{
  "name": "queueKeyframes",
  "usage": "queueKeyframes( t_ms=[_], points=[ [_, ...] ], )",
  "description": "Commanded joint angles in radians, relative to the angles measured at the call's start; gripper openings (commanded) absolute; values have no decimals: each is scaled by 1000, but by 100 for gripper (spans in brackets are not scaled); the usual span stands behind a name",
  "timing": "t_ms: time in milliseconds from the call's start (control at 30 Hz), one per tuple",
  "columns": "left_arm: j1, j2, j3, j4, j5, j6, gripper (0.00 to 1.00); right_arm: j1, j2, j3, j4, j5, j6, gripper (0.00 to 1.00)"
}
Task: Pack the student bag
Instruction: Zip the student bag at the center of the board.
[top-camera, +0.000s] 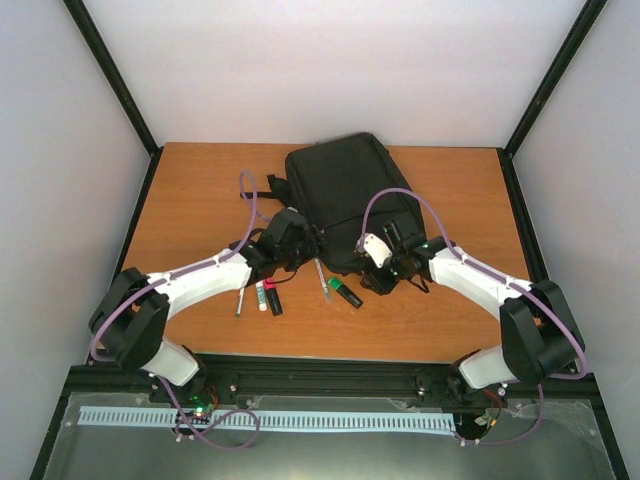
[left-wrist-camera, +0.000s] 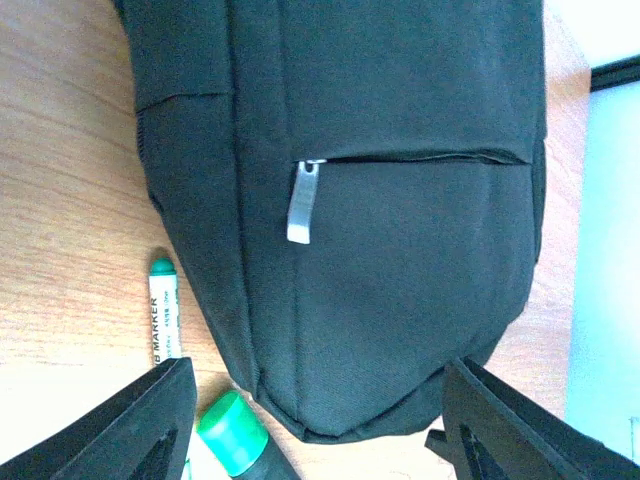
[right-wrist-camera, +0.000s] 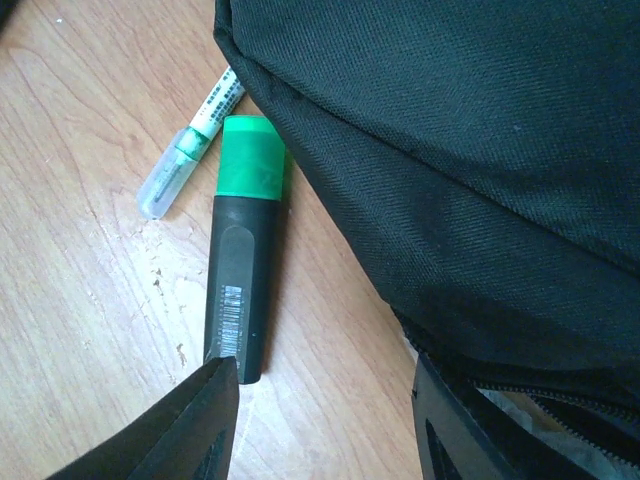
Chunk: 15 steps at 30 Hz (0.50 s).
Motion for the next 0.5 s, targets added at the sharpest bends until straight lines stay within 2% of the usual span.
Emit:
queueKeyframes(
  t_ms=[0,100,167,267,467],
  points=[
    [-6,29,28,0,-27,-153,68,8,18,-12,20,-9,7,50],
    [-7,61,47,-33,-11,-188,69,8,29,-15,58,18,29,54],
    [-8,84,56,-37,13,-206,73,8,26,-23,93,25,35,55],
    [-7,116,44,15,62,-253,75,8,31,-35,146,43,40,56],
    [-7,179,47,108,111,-308,64,8,77,-20,187,98,74,55]
  ],
)
